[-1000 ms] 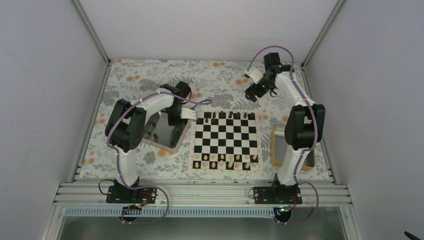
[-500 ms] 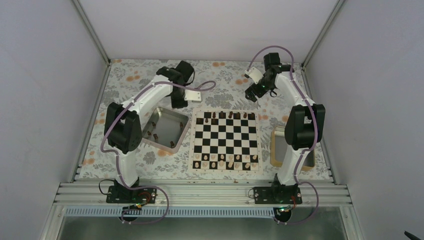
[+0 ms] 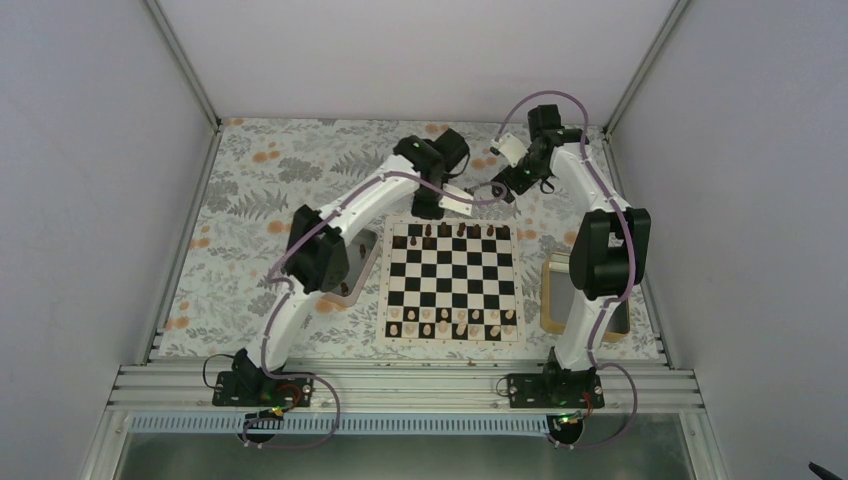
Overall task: Set up the chess pieces on the board
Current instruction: Place the chess piece on the chessboard.
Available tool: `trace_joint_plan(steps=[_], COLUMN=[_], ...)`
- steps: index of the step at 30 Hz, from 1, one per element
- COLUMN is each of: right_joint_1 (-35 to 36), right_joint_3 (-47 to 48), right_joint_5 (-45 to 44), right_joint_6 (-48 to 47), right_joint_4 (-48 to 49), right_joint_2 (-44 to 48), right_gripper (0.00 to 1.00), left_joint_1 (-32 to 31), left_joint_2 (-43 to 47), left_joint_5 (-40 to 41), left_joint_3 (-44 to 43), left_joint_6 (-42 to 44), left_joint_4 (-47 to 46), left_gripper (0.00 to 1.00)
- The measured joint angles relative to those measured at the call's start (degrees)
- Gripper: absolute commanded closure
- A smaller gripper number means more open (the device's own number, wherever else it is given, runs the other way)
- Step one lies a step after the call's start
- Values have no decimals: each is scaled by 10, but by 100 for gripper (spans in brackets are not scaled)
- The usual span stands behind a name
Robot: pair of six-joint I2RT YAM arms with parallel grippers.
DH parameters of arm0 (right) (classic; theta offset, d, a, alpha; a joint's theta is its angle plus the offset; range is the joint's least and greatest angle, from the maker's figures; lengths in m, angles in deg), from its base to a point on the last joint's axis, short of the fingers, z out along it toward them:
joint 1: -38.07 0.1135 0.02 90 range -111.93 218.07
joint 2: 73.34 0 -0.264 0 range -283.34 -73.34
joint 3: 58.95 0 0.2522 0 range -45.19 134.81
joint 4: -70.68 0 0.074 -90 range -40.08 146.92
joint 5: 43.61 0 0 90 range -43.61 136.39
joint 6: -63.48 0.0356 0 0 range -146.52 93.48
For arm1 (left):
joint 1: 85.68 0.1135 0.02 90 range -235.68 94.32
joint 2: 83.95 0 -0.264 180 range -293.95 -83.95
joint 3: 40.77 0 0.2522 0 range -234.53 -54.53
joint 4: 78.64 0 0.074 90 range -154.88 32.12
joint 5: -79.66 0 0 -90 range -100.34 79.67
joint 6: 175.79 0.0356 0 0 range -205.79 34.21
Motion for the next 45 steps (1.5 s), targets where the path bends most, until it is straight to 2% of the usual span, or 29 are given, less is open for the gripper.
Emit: trace_joint_plan(steps=[6, 25, 36, 45], right_joint_1=[-10, -14, -14, -14], right_joint_3=[6, 6, 9, 11], right_joint_5=[-8, -9, -6, 0], right_joint_6=[8, 10, 10, 10], right_joint_4=[2, 2, 1, -1], right_joint_2=[-11, -17, -17, -17], right_gripper=[0, 0, 0, 0], left_joint_1=[-28, -42, -48, -48], left_joint_2=[-56, -67, -111, -151], left_joint_5=[-10, -29, -27, -14], left_joint_3=[-23, -24, -24, -62], left_joint_6=[17, 34, 34, 34], left_joint_4=[23, 34, 20, 17], left_gripper=[89, 89, 88, 88])
